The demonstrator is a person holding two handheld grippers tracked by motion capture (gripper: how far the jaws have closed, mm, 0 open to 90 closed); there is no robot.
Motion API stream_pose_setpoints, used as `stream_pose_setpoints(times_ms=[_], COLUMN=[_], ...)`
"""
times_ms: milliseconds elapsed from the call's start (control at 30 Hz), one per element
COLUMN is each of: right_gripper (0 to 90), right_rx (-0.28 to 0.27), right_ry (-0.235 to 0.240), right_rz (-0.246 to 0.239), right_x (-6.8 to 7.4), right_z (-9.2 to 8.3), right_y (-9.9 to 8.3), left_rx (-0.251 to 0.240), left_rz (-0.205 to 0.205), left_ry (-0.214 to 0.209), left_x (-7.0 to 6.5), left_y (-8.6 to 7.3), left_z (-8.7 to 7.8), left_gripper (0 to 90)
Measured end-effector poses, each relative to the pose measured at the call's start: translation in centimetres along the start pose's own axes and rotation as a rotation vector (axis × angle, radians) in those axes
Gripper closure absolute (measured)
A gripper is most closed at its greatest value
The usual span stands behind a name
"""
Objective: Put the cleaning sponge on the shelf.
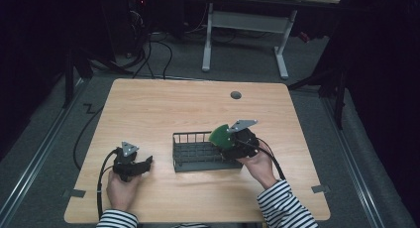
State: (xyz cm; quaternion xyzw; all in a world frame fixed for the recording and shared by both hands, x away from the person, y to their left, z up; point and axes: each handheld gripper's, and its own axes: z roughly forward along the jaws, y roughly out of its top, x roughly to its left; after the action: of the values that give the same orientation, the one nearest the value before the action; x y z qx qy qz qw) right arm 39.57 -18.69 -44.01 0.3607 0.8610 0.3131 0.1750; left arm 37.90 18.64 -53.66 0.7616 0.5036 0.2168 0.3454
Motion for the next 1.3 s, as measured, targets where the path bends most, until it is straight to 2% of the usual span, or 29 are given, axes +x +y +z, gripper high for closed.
stream_pose_setpoints(times_ms=[233,500,700,1033,1300], right_gripper=[28.3,22.8,19.9,18.9,19.8], right_rx=[-0.003,-0.002,-0.03,-0.076,-0.122], right_ry=[0.032,0.046,0.063,0.053,0.039], right_rz=[0.042,0.062,0.066,0.076,0.106], right_x=[-0.3,-0.6,-0.8,-1.2,-1.7], right_z=[0.3,0.2,-0.1,-1.6,-3.1], right_y=[-0.5,-0.5,-0.6,-0.7,-1.3], left_rx=[0.0,0.0,0.0,0.0,0.0], left_rz=[0.0,-0.001,-0.001,-0.002,0.0], left_ry=[0.0,-0.001,-0.001,-0.001,0.0], left_x=[0.0,0.0,0.0,0.0,0.0], left_y=[0.0,0.0,0.0,0.0,0.0], left_z=[0.0,0.0,0.0,0.0,0.0], left_gripper=[29.9,30.1,30.2,30.1,29.8])
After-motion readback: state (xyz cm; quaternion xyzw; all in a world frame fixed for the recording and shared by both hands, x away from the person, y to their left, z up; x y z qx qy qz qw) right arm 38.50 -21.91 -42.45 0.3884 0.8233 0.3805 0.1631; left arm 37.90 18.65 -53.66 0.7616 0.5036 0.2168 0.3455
